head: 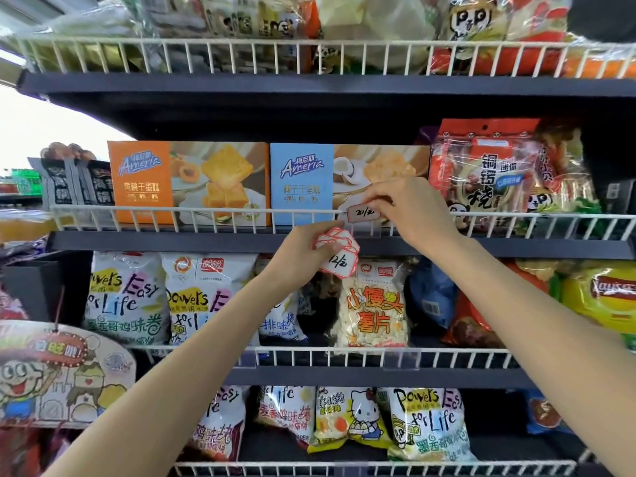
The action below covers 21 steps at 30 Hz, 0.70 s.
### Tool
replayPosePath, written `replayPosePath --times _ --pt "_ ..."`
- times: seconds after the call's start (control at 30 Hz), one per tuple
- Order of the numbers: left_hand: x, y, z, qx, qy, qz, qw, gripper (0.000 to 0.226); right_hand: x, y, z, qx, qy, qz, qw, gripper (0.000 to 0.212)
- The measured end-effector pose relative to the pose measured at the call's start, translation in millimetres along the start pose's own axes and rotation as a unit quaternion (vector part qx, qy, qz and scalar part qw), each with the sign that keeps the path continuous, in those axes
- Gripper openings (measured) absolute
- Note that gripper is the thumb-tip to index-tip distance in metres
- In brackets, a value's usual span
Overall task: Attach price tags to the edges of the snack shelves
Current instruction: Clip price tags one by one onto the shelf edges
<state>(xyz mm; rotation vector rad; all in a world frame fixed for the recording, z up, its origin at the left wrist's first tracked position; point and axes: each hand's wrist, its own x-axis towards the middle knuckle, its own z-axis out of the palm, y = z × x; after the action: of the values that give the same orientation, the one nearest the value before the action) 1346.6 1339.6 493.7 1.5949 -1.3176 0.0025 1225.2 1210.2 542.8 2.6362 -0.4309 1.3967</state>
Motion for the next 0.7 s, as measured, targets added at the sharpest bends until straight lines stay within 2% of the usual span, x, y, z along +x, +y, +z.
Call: replayPosePath --times 0.17,0.33,0.7 --pt "0.1 1.4 0.1 -0.006 -0.006 -0.006 1.0 0.04 -2.8 1.7 5.4 0.0 0.015 0.015 1.0 0.005" --pt "2.4 4.7 -4.0 -0.006 -0.014 -0.013 1.0 0.041 -7.6 -1.7 14.1 0.025 0.044 0.039 0.998 0.007" --pt "2.1 8.3 -8.2 0.013 -0.04 -0.008 0.999 0.042 -9.0 -4.3 14.8 -0.032 -0.006 0.01 0.999 0.007"
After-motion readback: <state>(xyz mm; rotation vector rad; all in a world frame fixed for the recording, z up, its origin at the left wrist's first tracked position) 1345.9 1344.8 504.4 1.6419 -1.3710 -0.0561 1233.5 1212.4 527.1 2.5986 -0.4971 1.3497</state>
